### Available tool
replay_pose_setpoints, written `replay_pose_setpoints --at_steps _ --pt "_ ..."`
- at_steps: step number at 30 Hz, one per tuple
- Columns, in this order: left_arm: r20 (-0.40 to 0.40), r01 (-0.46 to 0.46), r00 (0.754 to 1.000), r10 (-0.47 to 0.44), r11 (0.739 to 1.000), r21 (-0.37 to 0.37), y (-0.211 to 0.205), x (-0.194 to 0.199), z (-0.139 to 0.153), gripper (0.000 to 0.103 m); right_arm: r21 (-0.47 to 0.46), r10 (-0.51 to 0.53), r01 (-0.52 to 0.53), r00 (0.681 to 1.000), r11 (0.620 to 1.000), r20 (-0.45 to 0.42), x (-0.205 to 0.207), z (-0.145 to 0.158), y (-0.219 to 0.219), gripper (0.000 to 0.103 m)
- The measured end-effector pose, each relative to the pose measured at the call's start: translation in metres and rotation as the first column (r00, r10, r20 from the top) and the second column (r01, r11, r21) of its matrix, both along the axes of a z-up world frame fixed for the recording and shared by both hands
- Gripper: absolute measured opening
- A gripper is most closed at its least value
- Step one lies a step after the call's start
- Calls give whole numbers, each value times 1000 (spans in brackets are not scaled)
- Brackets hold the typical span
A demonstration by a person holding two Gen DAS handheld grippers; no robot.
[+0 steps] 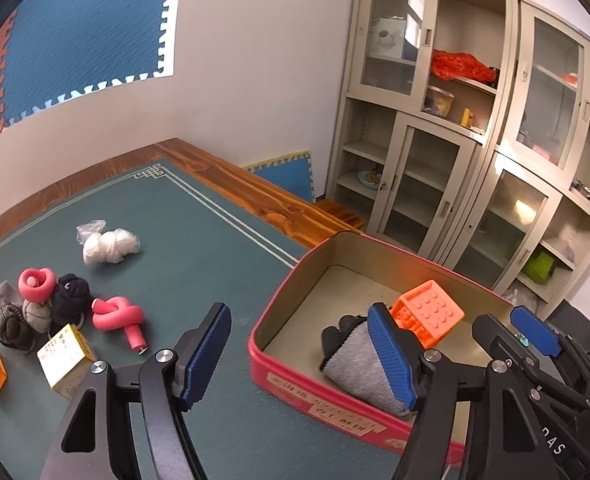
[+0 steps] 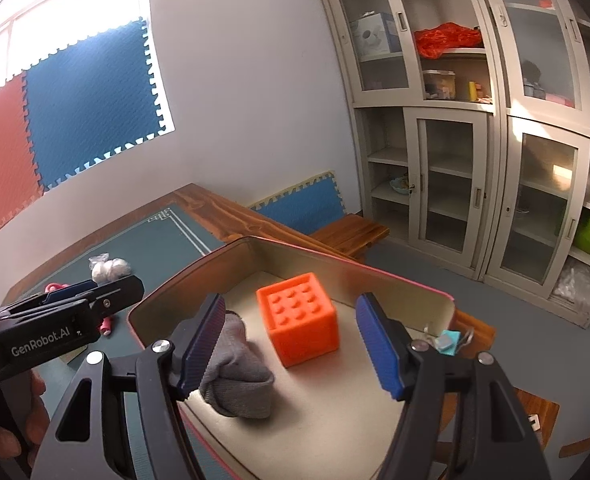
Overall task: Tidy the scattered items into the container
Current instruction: 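Withdraw both grippers from the tin back over the table items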
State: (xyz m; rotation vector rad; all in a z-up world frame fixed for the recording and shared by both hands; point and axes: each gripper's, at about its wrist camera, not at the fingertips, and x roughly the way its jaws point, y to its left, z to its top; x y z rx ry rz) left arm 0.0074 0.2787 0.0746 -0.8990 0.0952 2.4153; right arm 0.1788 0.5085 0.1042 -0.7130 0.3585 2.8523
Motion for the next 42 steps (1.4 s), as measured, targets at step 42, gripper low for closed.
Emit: replay_pose_setpoints --at_steps 42 --pt "84 -598 800 594 801 26 -303 -84 -18 86 6 511 -516 849 856 131 -162 -22 -212 84"
